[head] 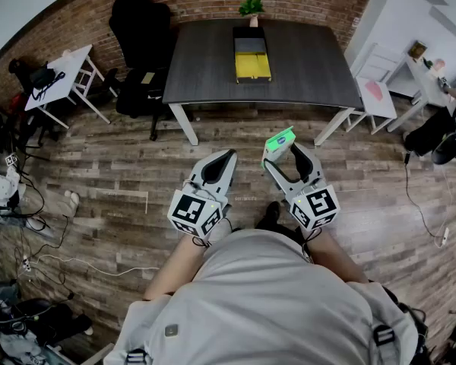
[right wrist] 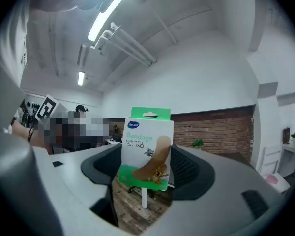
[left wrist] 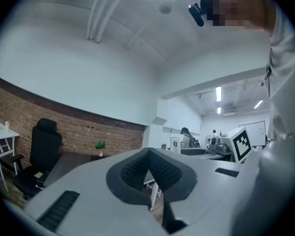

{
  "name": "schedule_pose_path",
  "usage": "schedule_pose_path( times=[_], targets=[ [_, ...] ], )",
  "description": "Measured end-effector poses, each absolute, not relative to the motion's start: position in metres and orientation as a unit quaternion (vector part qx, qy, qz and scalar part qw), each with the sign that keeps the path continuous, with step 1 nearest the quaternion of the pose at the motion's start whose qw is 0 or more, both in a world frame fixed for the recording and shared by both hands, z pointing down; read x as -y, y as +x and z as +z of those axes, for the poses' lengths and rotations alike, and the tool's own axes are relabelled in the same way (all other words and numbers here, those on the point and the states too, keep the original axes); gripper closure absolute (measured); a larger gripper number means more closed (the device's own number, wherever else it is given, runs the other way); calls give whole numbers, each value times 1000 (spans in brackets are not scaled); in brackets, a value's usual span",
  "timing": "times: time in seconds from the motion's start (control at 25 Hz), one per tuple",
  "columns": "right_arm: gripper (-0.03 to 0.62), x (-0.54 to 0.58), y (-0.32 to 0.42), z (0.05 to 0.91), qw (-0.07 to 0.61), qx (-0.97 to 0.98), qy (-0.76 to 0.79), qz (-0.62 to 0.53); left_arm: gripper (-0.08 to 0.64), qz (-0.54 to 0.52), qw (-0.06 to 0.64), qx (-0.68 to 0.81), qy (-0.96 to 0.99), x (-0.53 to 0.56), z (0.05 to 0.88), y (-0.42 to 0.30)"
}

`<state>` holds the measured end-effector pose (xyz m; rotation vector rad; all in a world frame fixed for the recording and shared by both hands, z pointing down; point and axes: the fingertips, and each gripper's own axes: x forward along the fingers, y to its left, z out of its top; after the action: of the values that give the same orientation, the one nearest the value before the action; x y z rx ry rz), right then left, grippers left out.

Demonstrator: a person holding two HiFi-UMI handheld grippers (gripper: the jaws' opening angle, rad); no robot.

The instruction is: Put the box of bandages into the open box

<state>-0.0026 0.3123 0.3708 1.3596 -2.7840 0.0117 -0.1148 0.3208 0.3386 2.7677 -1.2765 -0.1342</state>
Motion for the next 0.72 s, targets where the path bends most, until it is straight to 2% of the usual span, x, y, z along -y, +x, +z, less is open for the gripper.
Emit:
schedule_pose_path(
  times=[0.72],
  targets=[
    [282,-281,32,384,7,903,428,26,545,-36,56,428,901,-288,354,-82]
  ],
)
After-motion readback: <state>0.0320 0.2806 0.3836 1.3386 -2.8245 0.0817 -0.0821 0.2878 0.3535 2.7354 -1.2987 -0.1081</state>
